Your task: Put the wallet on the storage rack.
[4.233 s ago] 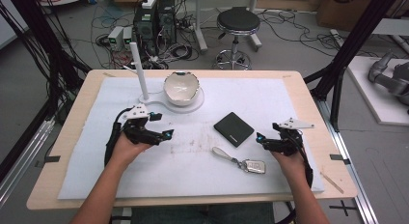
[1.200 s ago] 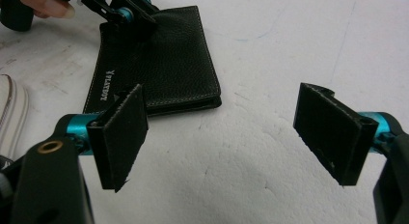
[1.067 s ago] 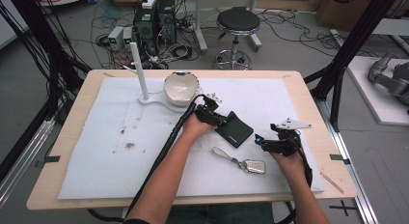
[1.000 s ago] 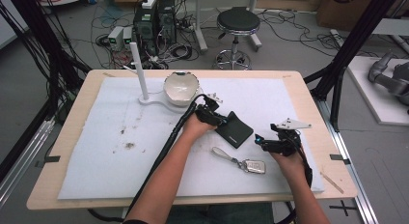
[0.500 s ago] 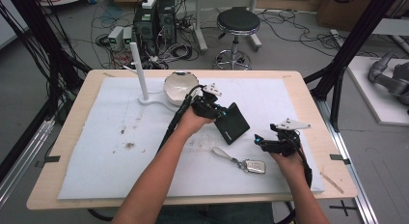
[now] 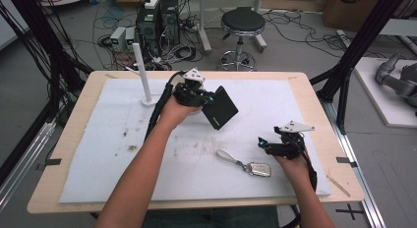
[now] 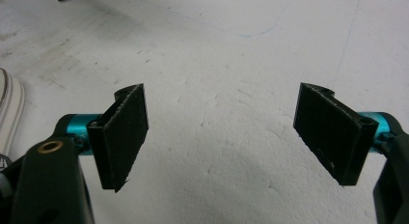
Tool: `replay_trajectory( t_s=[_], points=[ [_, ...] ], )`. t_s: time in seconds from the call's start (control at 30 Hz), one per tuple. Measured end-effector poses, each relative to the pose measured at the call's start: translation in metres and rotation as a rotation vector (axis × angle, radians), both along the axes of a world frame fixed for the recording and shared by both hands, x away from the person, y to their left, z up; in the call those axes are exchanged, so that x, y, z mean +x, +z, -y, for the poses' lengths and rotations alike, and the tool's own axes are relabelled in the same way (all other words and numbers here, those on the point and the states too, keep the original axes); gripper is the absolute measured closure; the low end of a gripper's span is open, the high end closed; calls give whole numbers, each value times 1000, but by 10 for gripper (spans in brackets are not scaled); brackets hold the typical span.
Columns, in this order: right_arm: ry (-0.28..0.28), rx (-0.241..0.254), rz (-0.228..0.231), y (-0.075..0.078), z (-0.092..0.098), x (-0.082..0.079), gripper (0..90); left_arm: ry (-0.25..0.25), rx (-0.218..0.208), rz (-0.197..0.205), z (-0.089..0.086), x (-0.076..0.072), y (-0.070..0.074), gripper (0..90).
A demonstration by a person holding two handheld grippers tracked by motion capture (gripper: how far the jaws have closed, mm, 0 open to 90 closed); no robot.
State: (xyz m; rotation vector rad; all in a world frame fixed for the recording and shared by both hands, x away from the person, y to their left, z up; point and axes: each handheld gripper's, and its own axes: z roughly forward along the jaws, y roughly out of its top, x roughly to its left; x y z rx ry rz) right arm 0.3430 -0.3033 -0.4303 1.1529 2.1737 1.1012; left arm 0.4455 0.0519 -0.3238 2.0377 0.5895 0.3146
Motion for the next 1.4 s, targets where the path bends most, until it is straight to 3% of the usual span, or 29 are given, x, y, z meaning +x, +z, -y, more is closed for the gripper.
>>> replay_trajectory(
  t_s=[0.13, 0.23, 0.5, 0.93, 1.4],
  points=[
    [3, -2, 2, -1, -2, 1, 200, 23, -11, 25, -15, 0, 17, 812],
    [8, -10, 0, -1, -3, 1, 200, 67, -30, 47, -33, 4, 32, 812],
    [6, -11, -3, -2, -3, 1, 200, 161, -20, 71, -66, 15, 48, 812],
    [5, -17, -13, -3, -3, 1, 200, 255, -10, 74, -94, 34, 49, 813],
    [7, -20, -18, -4, -4, 2, 200, 297, 31, 64, -97, 48, 37, 812]
  ],
)
